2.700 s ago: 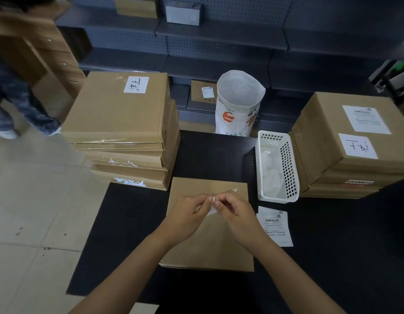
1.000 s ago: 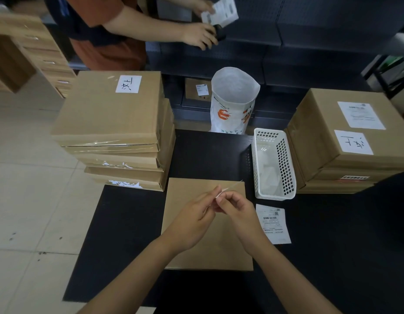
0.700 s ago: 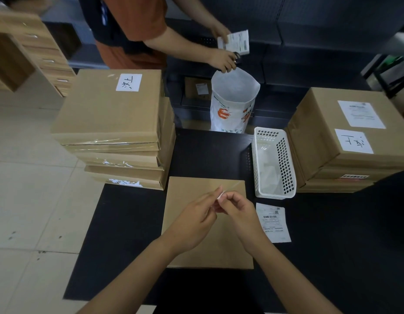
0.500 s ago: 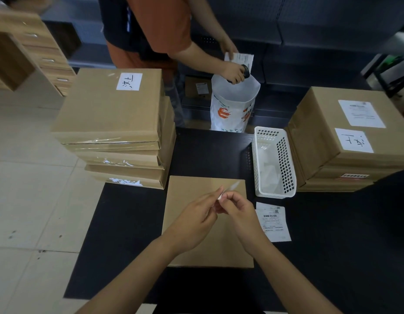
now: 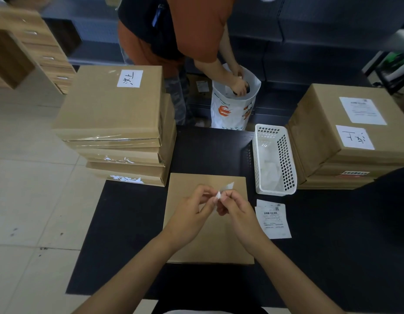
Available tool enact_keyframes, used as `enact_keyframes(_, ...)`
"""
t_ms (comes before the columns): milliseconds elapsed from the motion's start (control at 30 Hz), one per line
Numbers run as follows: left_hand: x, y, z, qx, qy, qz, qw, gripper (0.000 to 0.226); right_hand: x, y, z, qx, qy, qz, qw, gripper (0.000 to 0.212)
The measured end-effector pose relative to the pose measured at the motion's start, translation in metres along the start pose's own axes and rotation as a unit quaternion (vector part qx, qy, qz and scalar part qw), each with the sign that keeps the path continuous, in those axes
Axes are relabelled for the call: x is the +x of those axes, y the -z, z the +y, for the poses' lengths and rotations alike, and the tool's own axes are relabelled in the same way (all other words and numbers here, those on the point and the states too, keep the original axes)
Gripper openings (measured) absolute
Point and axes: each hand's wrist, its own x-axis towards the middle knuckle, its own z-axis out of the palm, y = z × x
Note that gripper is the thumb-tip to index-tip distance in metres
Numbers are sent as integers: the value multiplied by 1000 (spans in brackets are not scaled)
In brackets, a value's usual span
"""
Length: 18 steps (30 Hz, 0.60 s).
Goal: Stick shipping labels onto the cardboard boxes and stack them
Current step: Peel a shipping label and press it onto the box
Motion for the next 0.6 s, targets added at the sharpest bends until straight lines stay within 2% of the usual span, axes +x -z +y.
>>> enact_keyframes(133,-1,0,3,21,-13,2,1000,16,-1,2,0,-59,37,-7,998,16)
enact_keyframes(333,0,2,3,61,-19,2,998,18,-4,5,2,-154,95,26,983,14)
enact_keyframes(467,2,2,2,70,-6,-1,998,15,-6,8,1,-189,120,8,975,18)
enact_keyframes(600,1,-1,-1,49,7,10,999,11,-4,11,3,-245,134,-8,960,11)
